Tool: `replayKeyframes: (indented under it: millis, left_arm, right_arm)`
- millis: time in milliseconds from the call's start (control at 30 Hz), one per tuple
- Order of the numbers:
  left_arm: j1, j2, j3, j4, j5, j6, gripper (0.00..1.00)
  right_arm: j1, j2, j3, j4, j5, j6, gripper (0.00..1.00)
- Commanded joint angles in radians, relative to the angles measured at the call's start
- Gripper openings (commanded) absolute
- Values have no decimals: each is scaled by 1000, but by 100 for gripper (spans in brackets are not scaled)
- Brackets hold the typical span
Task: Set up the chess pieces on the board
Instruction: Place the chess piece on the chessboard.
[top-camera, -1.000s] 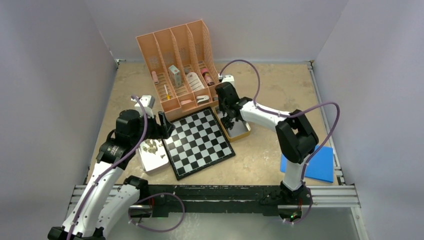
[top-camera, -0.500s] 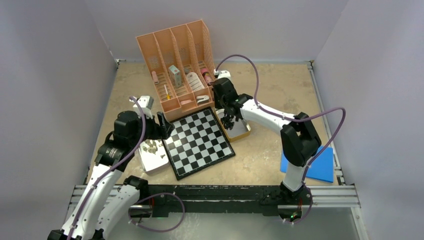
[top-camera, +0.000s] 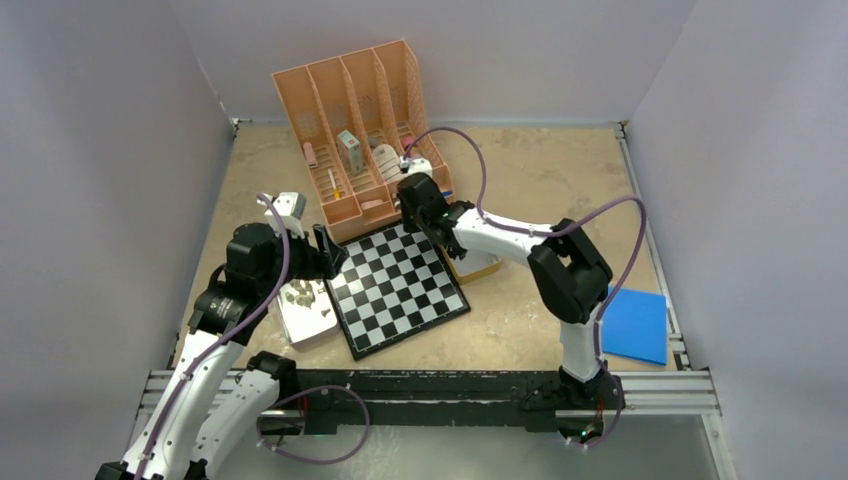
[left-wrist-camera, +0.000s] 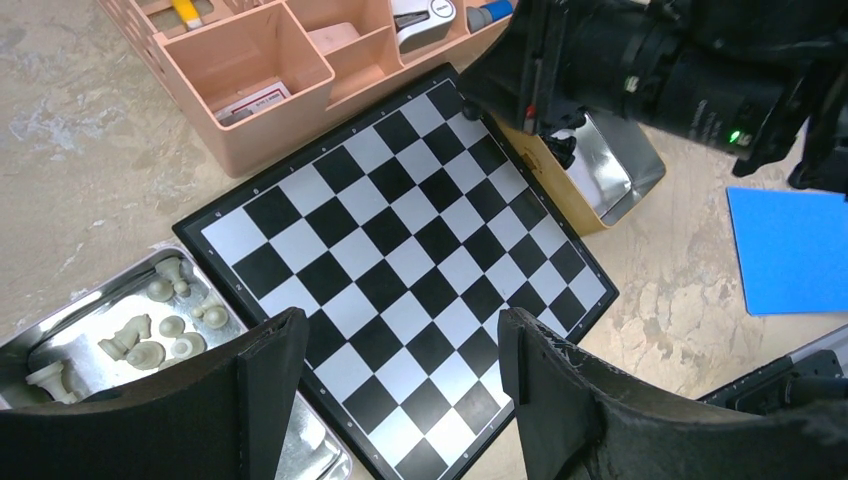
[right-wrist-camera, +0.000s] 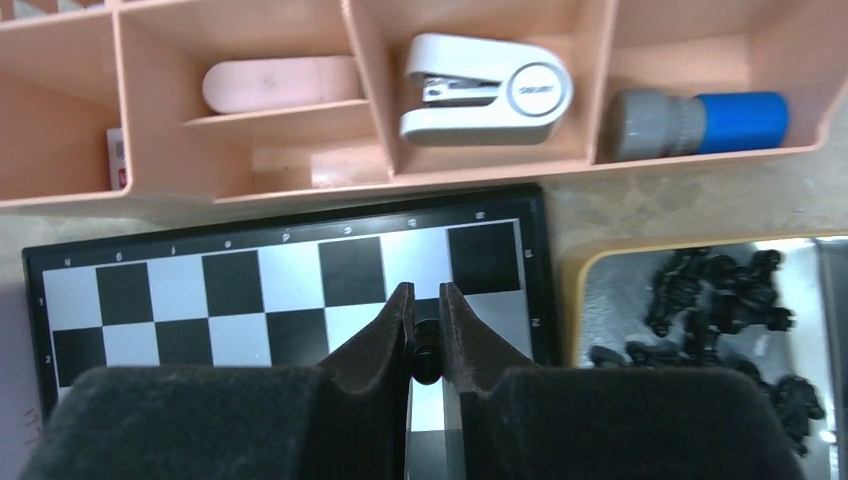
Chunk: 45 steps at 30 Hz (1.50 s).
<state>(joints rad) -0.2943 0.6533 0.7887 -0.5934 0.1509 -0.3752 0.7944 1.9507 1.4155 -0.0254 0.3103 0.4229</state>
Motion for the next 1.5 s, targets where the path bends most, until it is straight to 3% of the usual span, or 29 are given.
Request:
replayKeyframes:
  millis: [0,733,967,1200,1467]
  left_arm:
    - [7,-7,2,24,-14,-4,69]
    - [7,-9,0,23,-20,-8,69]
    - [7,-7,1,23,-18,-8,69]
    - [7,-5,0,23,-19,-8,69]
    - [7,-2,0,24,-14,-7,69]
  right_arm:
    - [43,16,10,81,8,14,15]
    - [85,23,-42,88,11,-52,36]
    - [92,19,-45,61,36,-60,29]
    - [95,8,-24,49,44,-68,16]
    - [95,38,33,51,94,-36,13]
